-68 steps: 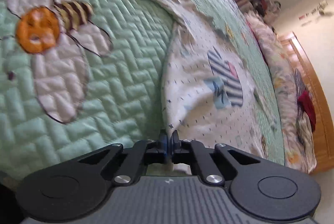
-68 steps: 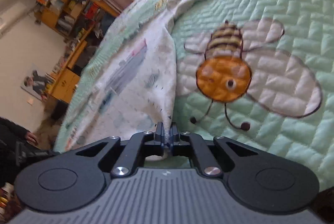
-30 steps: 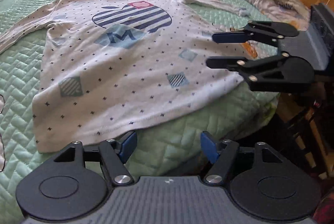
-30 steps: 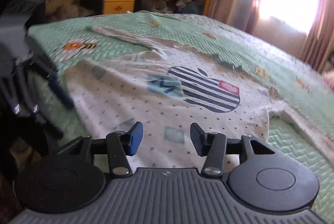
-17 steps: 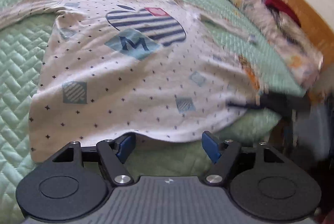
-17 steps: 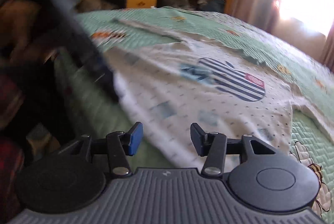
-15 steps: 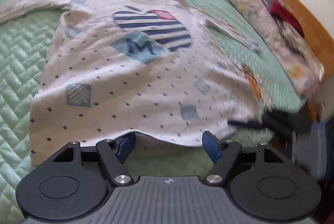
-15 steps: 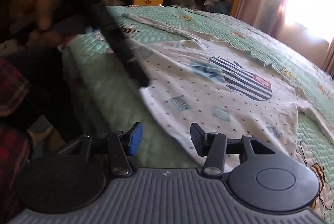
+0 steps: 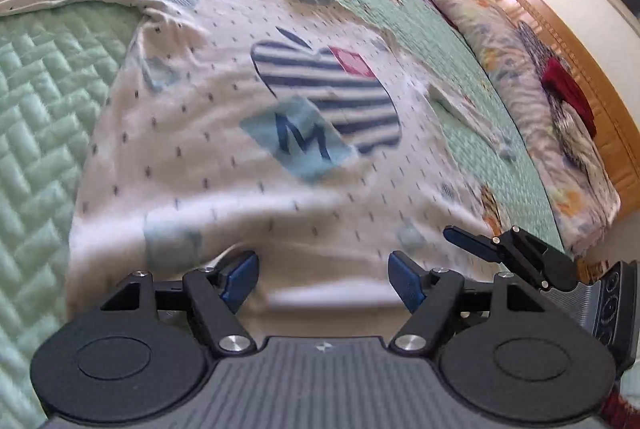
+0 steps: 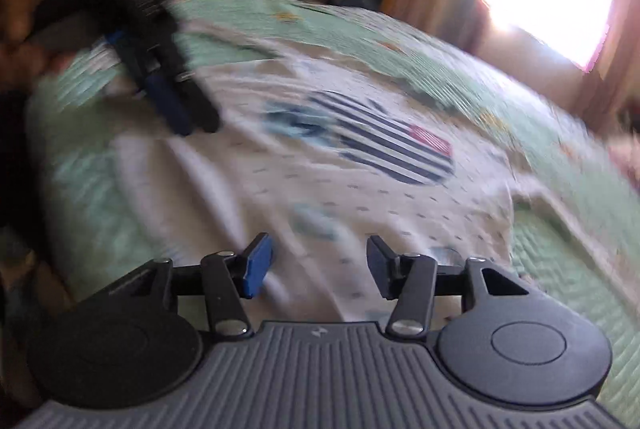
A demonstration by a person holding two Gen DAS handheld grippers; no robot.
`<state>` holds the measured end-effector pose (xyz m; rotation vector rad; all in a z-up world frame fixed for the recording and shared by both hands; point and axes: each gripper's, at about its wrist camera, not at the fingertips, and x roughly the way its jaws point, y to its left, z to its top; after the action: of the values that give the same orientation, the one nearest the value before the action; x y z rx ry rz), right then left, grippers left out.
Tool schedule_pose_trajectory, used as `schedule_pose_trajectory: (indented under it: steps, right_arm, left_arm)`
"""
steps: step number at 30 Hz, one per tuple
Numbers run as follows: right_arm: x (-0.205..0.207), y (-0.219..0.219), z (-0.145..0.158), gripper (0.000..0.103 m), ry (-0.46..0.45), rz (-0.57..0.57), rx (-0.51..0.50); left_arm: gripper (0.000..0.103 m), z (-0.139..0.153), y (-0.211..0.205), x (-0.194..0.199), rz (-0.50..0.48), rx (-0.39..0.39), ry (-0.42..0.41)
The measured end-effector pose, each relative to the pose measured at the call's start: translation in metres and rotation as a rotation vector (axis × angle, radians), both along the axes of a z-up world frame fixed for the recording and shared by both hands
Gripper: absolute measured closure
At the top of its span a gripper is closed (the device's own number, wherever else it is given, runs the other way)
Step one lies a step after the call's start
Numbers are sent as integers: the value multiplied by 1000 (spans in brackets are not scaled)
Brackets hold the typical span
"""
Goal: Fold clothes
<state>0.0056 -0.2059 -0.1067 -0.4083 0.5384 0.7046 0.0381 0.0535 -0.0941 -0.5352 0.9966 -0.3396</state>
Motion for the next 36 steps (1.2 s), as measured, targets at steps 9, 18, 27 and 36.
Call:
schedule_pose_trajectory:
  steps: [9,18,27,36]
  right_arm:
    - [-8,-37,25,44,19,2,145]
    - [-85,3,1,60,-164,286,-268]
    - [-92,30,-24,74,-272,340,-388]
    - [-83,30,-20,82,-264,280,-315]
  left_arm:
    - [27,26,5,-25,-75,169,-142]
    - [26,20,-82,-127,-620,1018,-476]
    - [31,-13,-103,-128,-782,1226,-505]
    - [53,1,-96,-113,-831,1098,-412]
